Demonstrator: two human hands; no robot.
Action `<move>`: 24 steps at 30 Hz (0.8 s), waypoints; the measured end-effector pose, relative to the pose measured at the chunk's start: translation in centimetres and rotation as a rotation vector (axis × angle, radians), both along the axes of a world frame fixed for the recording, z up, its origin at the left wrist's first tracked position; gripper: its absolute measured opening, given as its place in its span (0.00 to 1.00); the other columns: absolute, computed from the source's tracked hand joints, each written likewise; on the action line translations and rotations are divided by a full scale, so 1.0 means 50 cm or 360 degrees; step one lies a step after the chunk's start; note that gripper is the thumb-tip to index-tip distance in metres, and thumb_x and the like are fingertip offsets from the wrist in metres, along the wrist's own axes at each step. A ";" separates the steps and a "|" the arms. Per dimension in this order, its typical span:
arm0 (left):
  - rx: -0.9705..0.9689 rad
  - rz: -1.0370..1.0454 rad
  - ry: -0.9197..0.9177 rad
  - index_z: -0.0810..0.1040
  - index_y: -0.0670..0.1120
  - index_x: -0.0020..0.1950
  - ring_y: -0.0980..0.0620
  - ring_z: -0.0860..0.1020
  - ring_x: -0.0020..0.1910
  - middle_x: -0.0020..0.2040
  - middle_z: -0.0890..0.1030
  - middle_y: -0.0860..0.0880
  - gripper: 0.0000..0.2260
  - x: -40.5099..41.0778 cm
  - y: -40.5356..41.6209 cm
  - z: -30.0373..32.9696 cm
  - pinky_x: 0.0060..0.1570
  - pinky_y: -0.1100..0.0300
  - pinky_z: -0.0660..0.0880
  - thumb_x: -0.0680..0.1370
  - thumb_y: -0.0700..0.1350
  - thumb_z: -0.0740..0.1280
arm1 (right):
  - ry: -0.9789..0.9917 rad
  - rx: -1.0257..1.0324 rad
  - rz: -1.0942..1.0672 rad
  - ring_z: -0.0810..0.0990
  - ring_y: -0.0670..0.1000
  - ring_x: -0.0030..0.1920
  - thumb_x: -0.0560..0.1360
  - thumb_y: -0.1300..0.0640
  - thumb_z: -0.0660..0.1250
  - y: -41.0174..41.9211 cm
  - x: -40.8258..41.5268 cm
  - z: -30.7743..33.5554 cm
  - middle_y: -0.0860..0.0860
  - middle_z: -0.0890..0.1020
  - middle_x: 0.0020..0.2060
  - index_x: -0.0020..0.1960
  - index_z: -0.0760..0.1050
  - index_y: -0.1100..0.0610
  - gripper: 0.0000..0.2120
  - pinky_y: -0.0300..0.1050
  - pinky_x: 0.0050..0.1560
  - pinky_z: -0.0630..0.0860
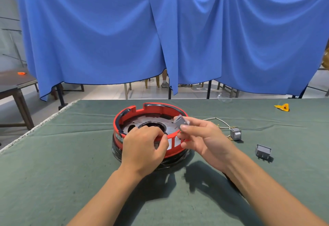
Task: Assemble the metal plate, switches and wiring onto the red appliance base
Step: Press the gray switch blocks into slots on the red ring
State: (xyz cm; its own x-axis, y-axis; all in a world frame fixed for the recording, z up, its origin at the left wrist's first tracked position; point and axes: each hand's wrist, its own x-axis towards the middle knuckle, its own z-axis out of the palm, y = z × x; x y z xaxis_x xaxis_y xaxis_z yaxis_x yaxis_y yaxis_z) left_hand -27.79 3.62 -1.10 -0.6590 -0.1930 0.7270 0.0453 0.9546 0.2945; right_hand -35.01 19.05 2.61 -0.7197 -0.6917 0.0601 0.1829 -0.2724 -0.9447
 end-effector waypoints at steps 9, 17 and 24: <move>-0.0003 -0.0021 0.0020 0.80 0.48 0.35 0.51 0.77 0.32 0.32 0.80 0.54 0.16 0.000 -0.004 -0.002 0.35 0.57 0.70 0.73 0.53 0.57 | 0.0718 0.0272 -0.0567 0.79 0.45 0.31 0.69 0.70 0.73 -0.025 0.015 -0.017 0.44 0.81 0.30 0.45 0.79 0.48 0.17 0.40 0.30 0.79; 0.0001 -0.0014 0.0034 0.80 0.47 0.35 0.49 0.77 0.33 0.32 0.80 0.52 0.17 -0.002 -0.005 -0.002 0.35 0.54 0.72 0.74 0.51 0.55 | 0.0540 0.0336 -0.0540 0.84 0.50 0.31 0.72 0.70 0.65 -0.019 0.008 -0.024 0.52 0.83 0.34 0.47 0.78 0.58 0.09 0.39 0.26 0.77; 0.0207 -0.0023 0.0244 0.81 0.44 0.44 0.49 0.78 0.34 0.36 0.81 0.50 0.12 -0.007 -0.009 -0.010 0.33 0.52 0.75 0.78 0.44 0.59 | 0.0600 0.0316 -0.0830 0.84 0.54 0.32 0.70 0.61 0.71 -0.015 0.005 -0.034 0.55 0.84 0.37 0.45 0.73 0.54 0.08 0.46 0.30 0.78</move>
